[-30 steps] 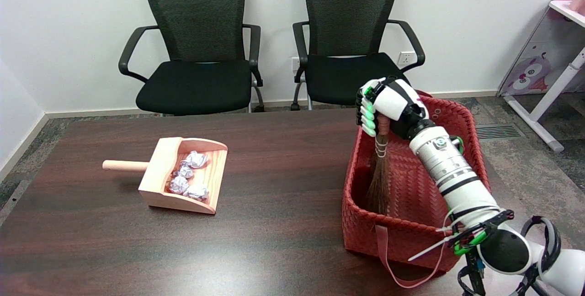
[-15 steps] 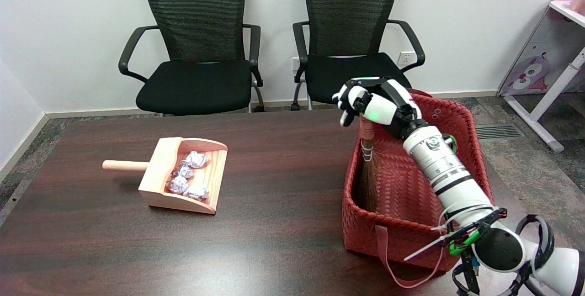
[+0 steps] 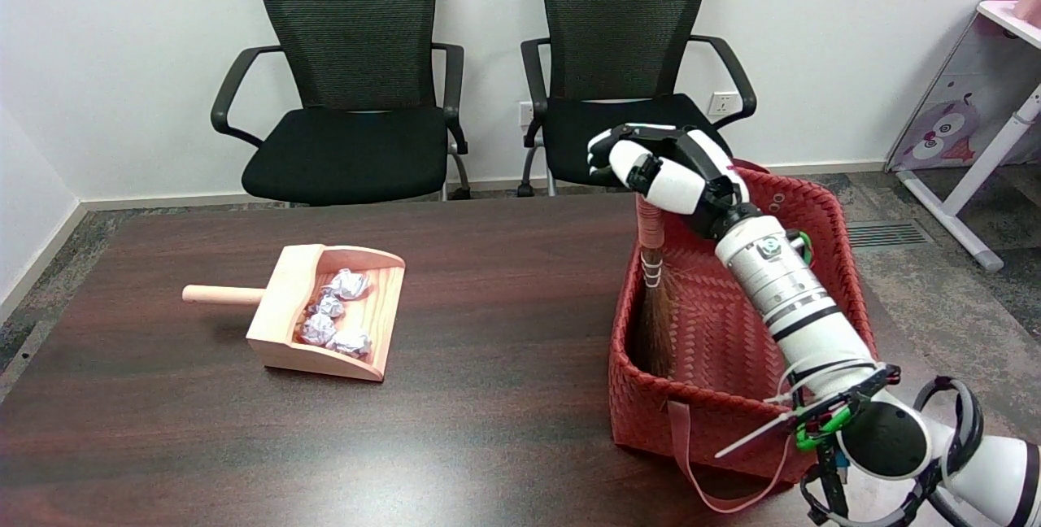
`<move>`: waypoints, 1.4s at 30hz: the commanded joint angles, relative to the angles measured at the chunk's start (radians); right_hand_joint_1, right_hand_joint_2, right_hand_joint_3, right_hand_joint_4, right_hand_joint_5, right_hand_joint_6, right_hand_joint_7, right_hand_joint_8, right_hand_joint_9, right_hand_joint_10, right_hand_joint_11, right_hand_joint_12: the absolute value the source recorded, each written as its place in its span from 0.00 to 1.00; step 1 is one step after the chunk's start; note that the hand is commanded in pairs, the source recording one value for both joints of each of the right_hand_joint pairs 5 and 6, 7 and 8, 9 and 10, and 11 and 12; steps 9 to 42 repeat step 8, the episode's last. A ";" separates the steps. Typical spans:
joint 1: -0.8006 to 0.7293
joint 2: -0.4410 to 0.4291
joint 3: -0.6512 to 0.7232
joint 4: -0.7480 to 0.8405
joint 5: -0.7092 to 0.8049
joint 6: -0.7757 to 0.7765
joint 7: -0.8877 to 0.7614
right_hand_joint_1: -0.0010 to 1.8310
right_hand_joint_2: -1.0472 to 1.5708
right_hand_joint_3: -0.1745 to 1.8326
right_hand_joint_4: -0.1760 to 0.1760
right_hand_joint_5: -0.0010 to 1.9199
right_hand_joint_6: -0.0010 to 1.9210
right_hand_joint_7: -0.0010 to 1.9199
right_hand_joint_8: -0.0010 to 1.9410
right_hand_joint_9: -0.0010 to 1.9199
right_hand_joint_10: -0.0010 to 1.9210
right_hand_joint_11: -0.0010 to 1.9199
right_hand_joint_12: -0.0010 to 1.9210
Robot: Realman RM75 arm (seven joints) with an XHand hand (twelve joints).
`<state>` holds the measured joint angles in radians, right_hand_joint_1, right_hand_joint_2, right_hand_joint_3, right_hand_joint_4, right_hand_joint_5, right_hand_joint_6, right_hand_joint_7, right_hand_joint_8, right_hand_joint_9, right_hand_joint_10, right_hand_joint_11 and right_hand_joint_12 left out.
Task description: Place the broom in the basket.
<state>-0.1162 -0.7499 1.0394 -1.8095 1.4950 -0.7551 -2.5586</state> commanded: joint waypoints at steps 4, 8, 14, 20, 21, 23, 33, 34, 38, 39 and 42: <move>0.004 0.012 0.079 -0.053 -0.067 -0.130 0.000 0.39 0.59 0.79 0.20 0.41 0.41 0.41 0.41 0.18 0.18 0.26 0.26; 0.004 0.012 0.090 -0.064 -0.108 -0.310 0.000 0.39 0.60 0.76 0.01 0.34 0.34 0.34 0.34 0.18 0.18 0.25 0.25; 0.004 0.012 0.090 -0.064 -0.108 -0.310 0.000 0.39 0.60 0.76 0.01 0.34 0.34 0.34 0.34 0.18 0.18 0.25 0.25; 0.004 0.012 0.090 -0.064 -0.108 -0.310 0.000 0.39 0.60 0.76 0.01 0.34 0.34 0.34 0.34 0.18 0.18 0.25 0.25; 0.004 0.012 0.090 -0.064 -0.108 -0.310 0.000 0.39 0.60 0.76 0.01 0.34 0.34 0.34 0.34 0.18 0.18 0.25 0.25; 0.004 0.012 0.090 -0.064 -0.108 -0.310 0.000 0.39 0.60 0.76 0.01 0.34 0.34 0.34 0.34 0.18 0.18 0.25 0.25; 0.004 0.012 0.090 -0.064 -0.108 -0.310 0.000 0.39 0.60 0.76 0.01 0.34 0.34 0.34 0.34 0.18 0.18 0.25 0.25; 0.004 0.012 0.090 -0.064 -0.108 -0.310 0.000 0.39 0.60 0.76 0.01 0.34 0.34 0.34 0.34 0.18 0.18 0.25 0.25; 0.004 0.012 0.090 -0.064 -0.108 -0.310 0.000 0.39 0.60 0.76 0.01 0.34 0.34 0.34 0.34 0.18 0.18 0.25 0.25; 0.004 0.012 0.090 -0.064 -0.108 -0.310 0.000 0.39 0.60 0.76 0.01 0.34 0.34 0.34 0.34 0.18 0.18 0.25 0.25; 0.004 0.012 0.090 -0.064 -0.108 -0.310 0.000 0.39 0.60 0.76 0.01 0.34 0.34 0.34 0.34 0.18 0.18 0.25 0.25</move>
